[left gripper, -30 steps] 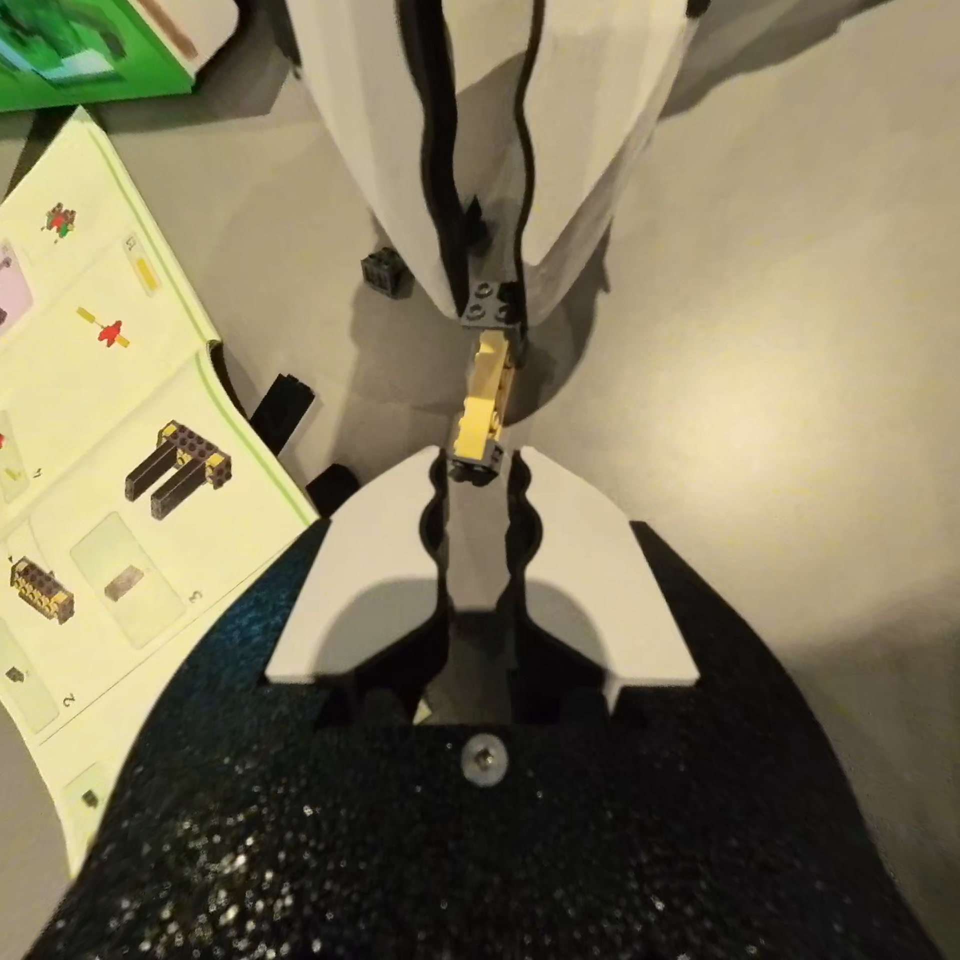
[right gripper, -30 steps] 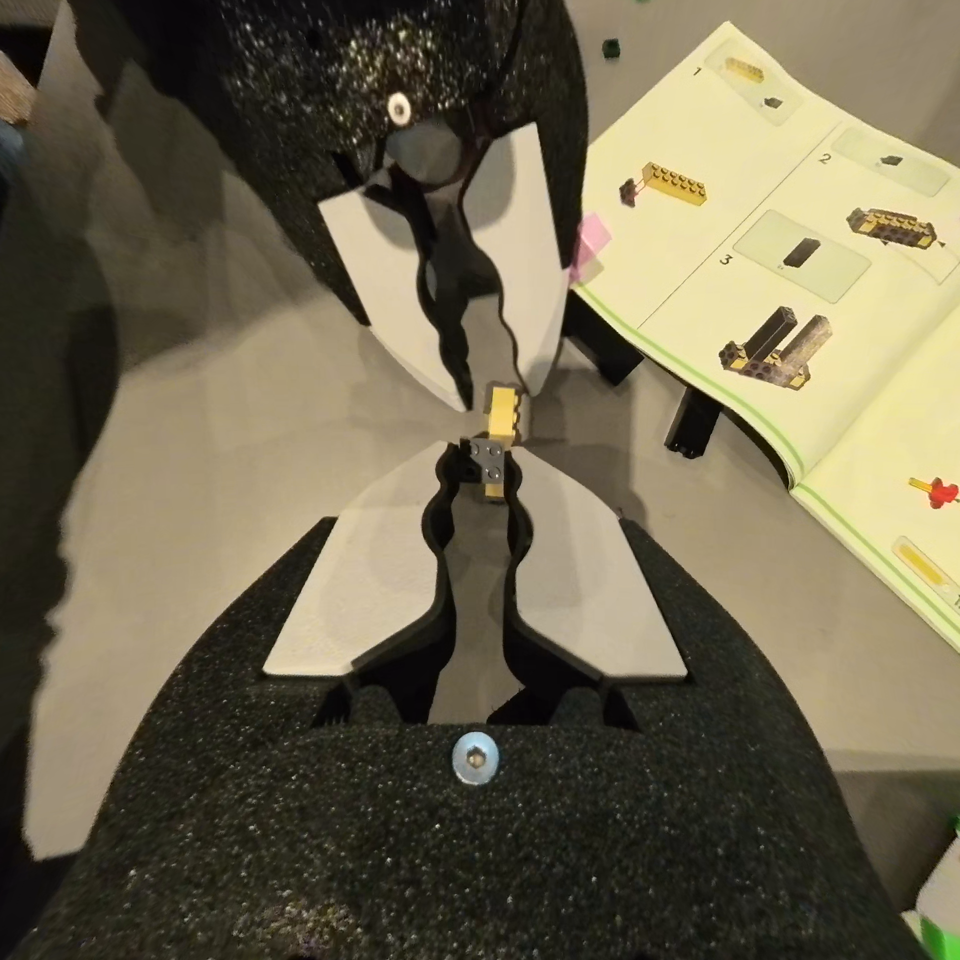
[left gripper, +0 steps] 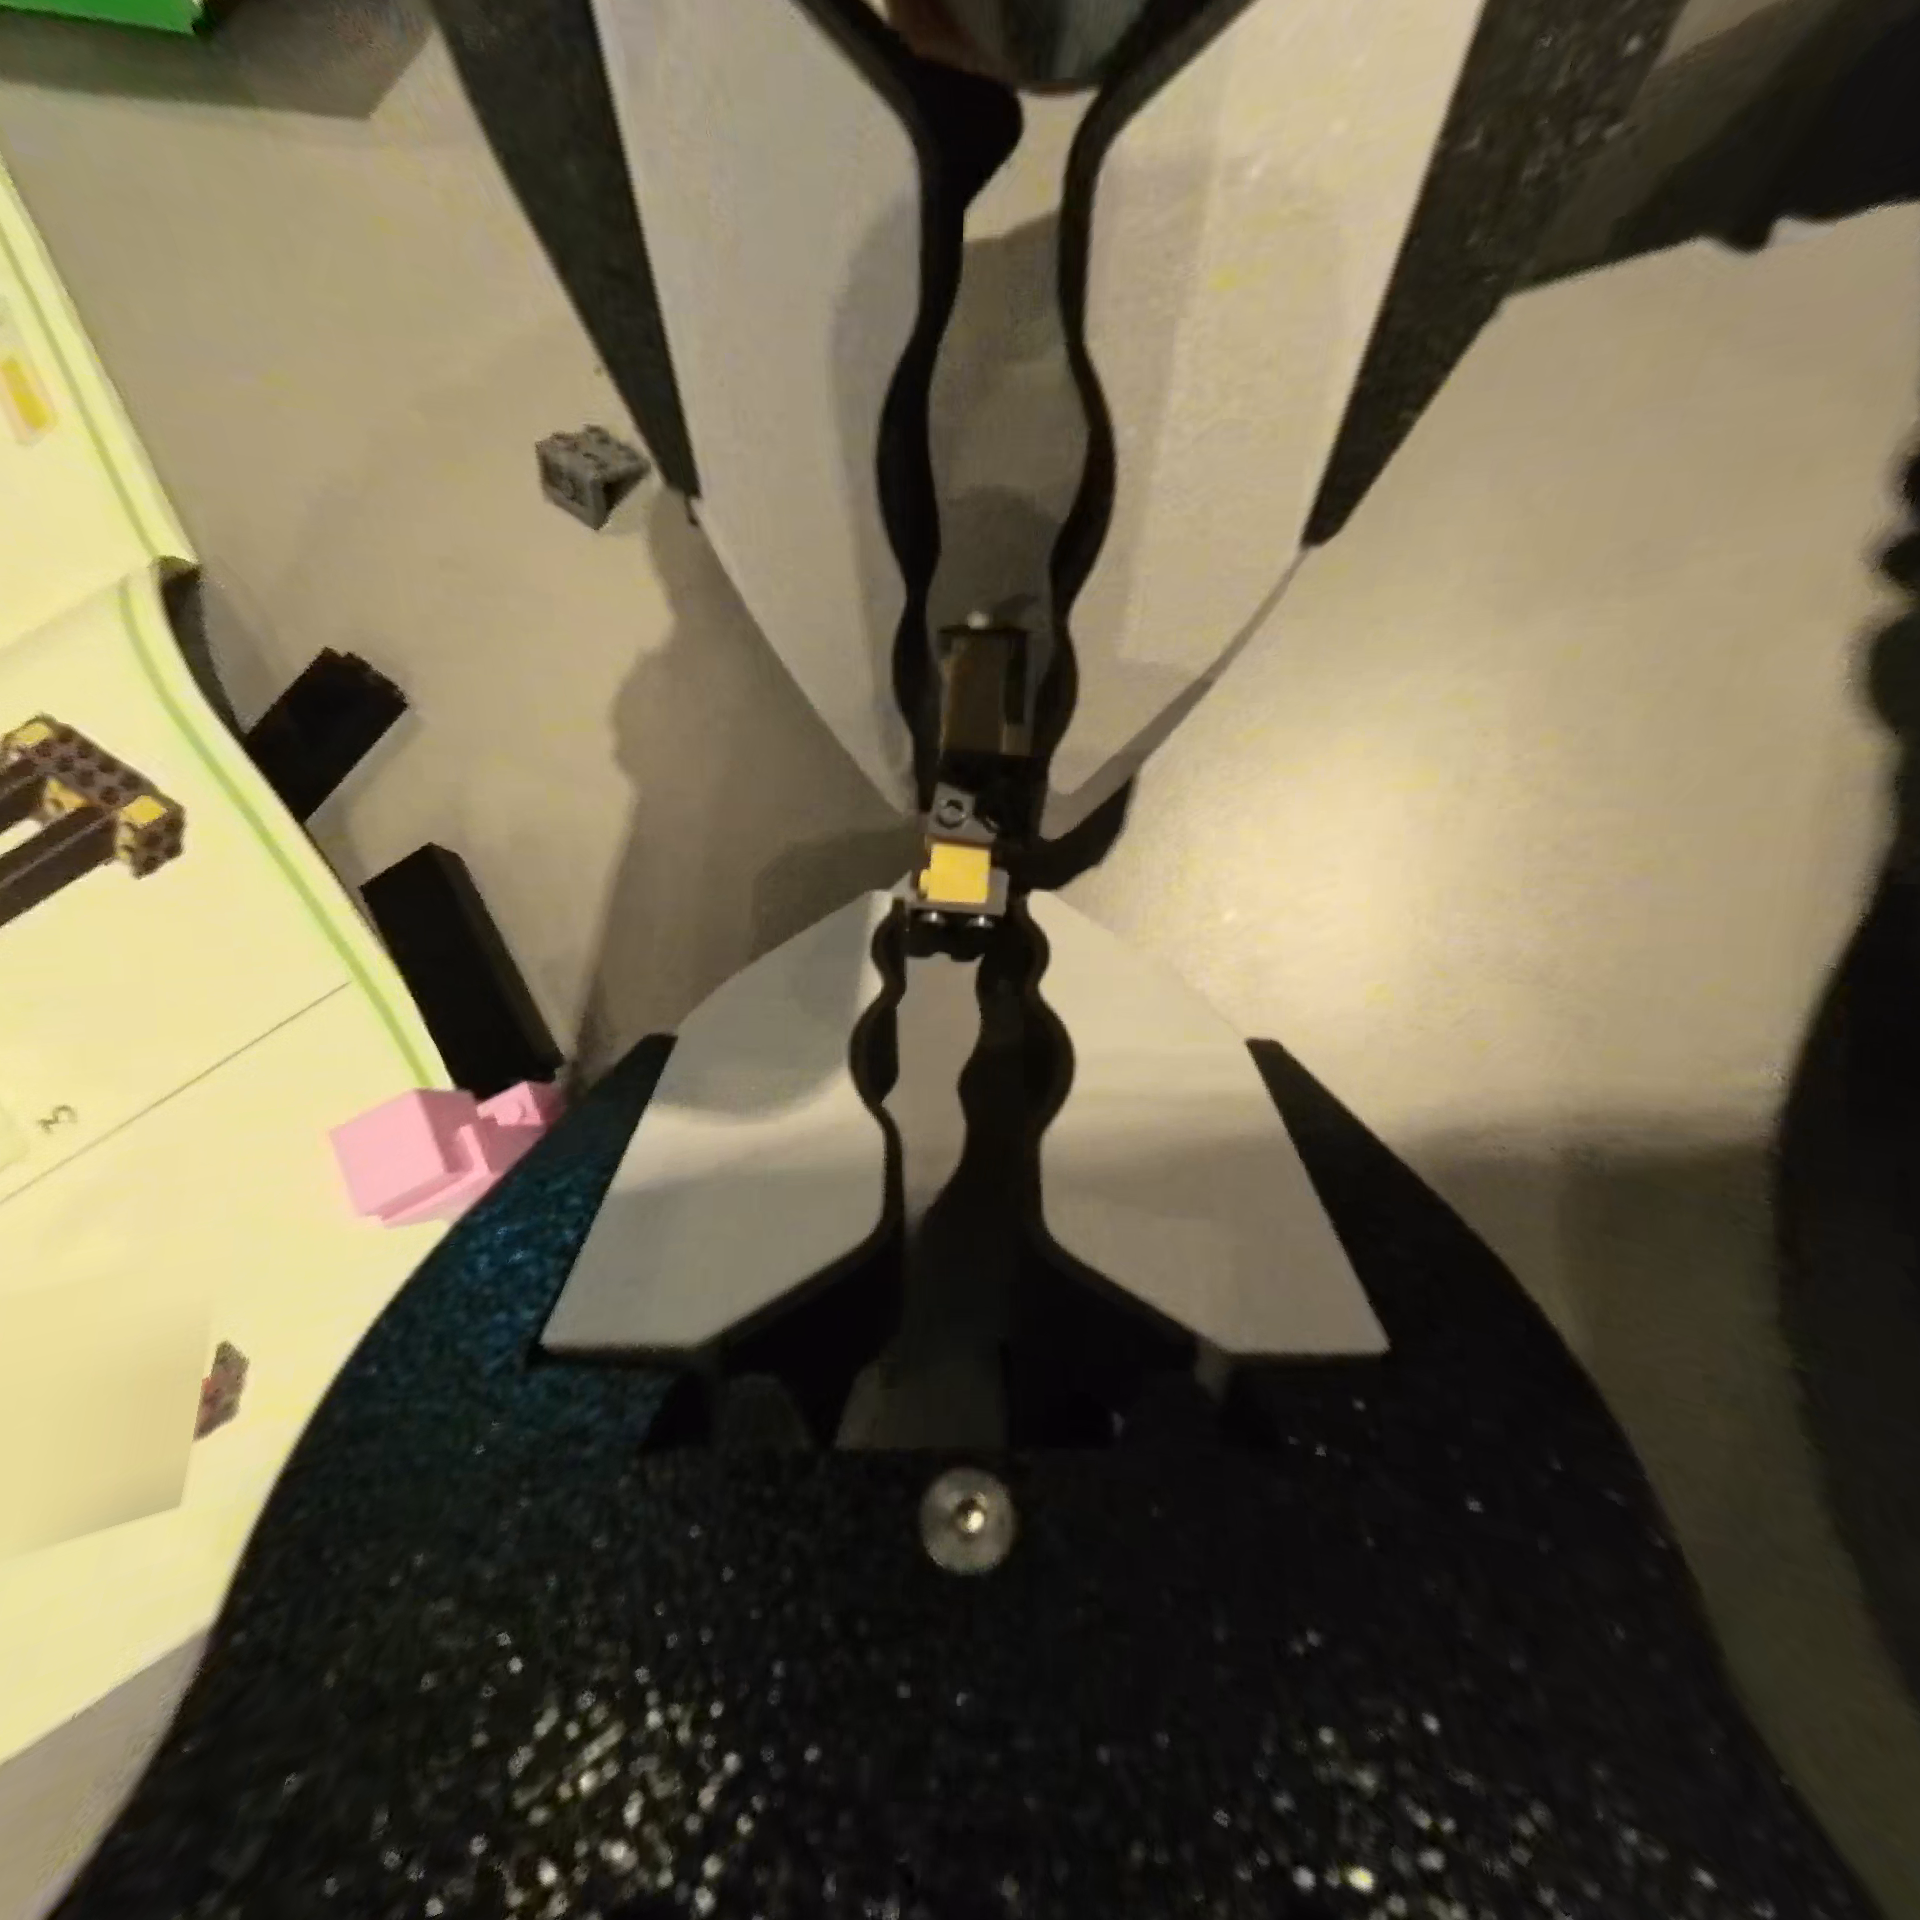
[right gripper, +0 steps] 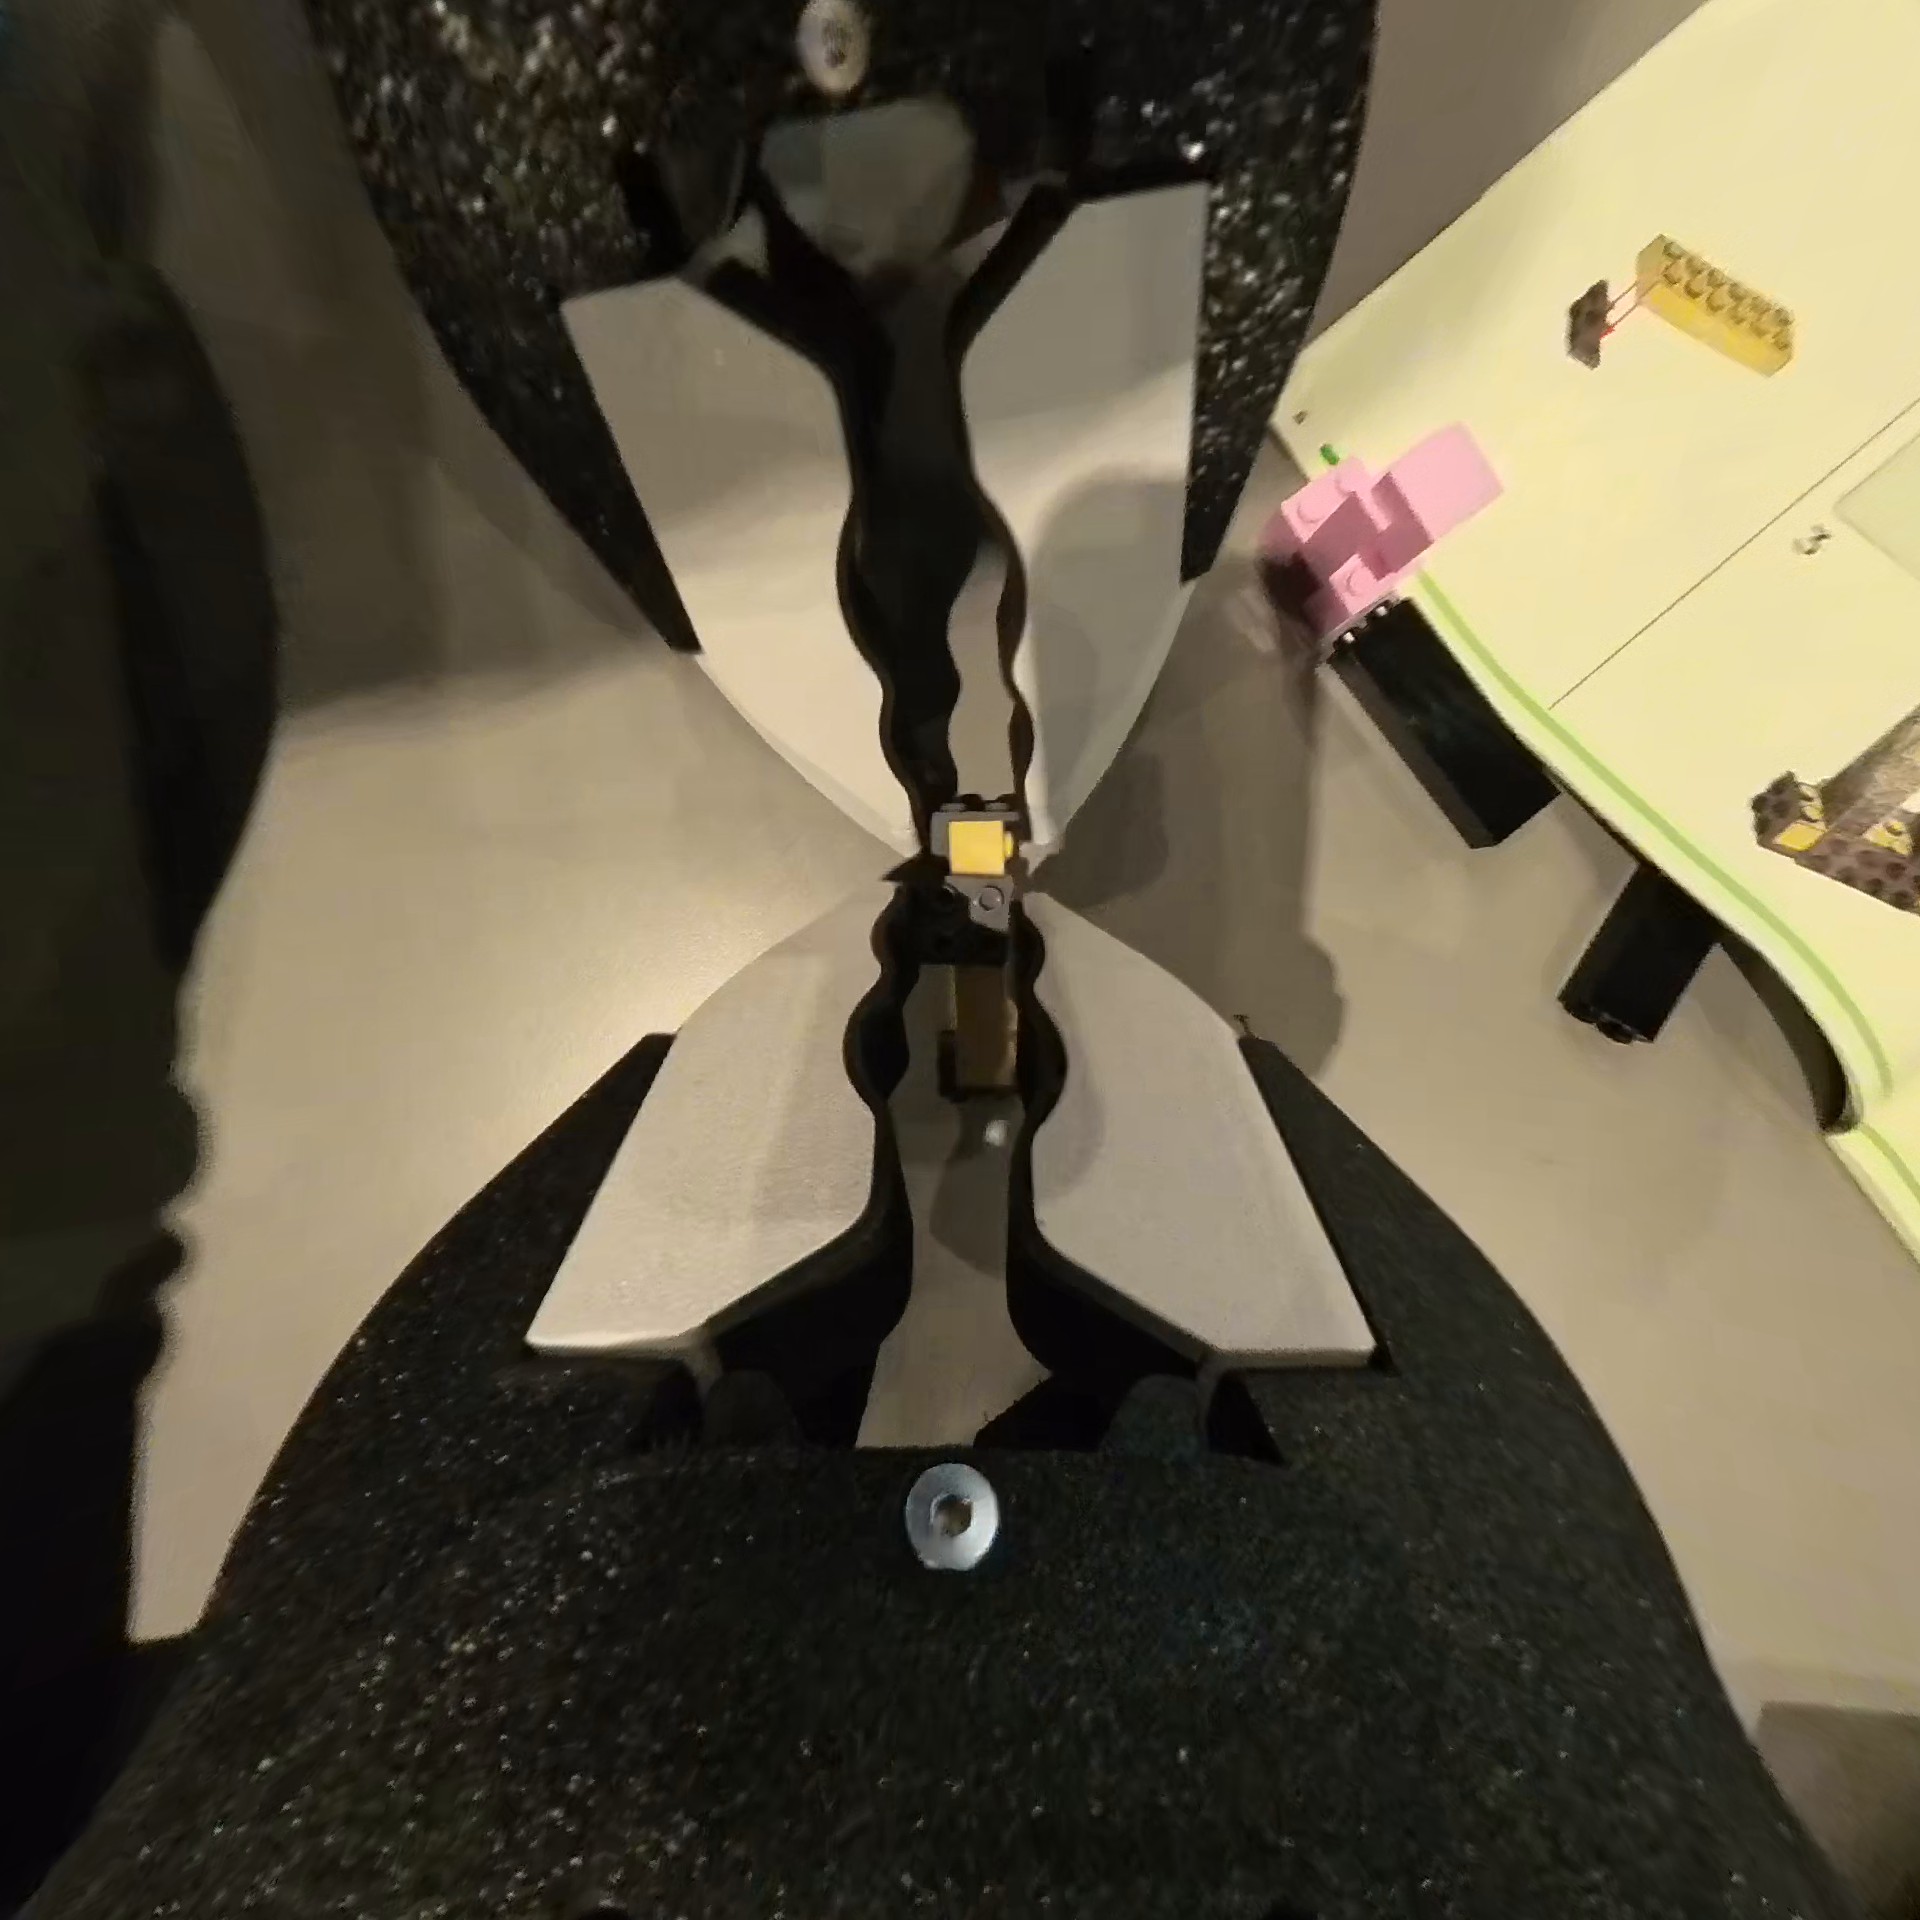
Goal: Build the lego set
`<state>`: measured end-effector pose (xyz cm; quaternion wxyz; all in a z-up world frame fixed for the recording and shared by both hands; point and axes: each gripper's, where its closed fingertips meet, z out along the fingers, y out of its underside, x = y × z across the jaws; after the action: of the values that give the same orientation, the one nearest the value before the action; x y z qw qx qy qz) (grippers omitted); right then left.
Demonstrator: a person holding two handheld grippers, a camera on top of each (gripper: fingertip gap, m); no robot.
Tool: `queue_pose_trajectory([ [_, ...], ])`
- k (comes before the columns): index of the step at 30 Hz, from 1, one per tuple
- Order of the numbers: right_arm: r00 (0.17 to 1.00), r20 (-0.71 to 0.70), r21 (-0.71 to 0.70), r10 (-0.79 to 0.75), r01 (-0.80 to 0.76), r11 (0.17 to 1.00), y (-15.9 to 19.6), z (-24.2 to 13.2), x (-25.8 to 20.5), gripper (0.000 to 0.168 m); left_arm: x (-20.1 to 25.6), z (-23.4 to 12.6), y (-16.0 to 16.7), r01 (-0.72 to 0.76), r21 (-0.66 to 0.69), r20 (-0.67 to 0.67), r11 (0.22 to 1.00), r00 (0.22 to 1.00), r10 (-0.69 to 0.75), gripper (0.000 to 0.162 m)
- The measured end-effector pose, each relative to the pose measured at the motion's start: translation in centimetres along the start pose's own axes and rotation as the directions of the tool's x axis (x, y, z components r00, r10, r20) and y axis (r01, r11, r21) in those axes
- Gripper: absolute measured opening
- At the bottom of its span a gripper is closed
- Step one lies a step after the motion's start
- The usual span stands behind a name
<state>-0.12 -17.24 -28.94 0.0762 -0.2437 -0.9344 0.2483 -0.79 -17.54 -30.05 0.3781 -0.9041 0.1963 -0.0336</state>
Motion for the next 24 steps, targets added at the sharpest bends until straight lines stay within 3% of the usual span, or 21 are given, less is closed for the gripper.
queue_pose_trajectory([
  [3, 1.0, -0.005, 0.0, 0.003, -0.003, 1.0, 0.04, -0.08, 0.07, 0.016, -0.45, -0.25, 0.21, -0.016, 0.007, 0.003, 1.0, 1.0, 0.016, 0.033],
  [11, 1.0, -0.008, 0.005, 0.002, -0.002, 1.0, 0.02, -0.06, 0.19, 0.016, -0.49, -0.24, 0.14, -0.068, 0.043, -0.021, 0.997, 0.997, 0.069, 0.028],
  [15, 1.0, -0.012, -0.003, 0.002, -0.002, 1.0, 0.06, -0.02, 0.27, 0.016, -0.35, -0.03, -0.03, -0.083, 0.054, -0.017, 0.995, 0.996, 0.084, 0.018],
  [24, 1.0, -0.009, -0.004, 0.004, -0.004, 1.0, -0.01, 0.07, 0.34, 0.016, -0.33, 0.08, -0.11, -0.089, 0.077, -0.04, 0.993, 0.995, 0.093, 0.016],
])
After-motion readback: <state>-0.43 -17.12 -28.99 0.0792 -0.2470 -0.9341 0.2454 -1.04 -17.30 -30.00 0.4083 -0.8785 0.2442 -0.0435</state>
